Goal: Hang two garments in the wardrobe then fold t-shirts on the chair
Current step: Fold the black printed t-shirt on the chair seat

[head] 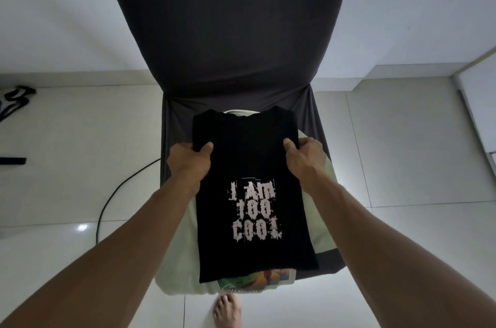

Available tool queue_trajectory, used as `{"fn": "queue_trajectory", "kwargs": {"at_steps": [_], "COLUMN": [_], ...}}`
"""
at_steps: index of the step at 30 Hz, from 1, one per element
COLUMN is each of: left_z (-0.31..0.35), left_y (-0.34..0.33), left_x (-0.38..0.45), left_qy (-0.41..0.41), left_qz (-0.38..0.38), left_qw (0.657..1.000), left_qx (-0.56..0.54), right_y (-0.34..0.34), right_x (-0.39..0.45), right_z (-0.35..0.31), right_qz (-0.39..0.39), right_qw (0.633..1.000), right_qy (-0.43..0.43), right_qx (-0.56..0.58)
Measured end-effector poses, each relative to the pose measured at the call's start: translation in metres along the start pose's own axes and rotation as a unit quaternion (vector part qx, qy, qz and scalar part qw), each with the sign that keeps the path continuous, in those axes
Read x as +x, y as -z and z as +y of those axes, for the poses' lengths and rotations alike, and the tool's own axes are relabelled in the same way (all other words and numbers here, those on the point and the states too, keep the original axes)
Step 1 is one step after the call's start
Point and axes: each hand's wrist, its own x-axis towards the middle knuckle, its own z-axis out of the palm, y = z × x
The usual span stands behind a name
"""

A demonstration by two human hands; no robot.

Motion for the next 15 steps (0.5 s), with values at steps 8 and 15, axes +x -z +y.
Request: {"fn": "queue_trajectory", "kwargs": {"at_steps": [8,15], "left_z": [0.029,-0.002], "left_y": [-0.01,-0.016], "left_x": [0.041,0.015], "left_qy": [0.024,-0.197], "left_qz": [-0.031,0.104], "left_qw": [0.987,0.972], "left_qx": [-0.157,0.076], "right_y": [-0.005,-0.014], "right_x": [0.049,0.024], "right_z": [-0.039,-0.015], "right_qz": [0.03,0.099], "right_qw": [0.995,0.972], "right_qy": [0.064,0.183], "right_qx": [0.073,-0.111]}}
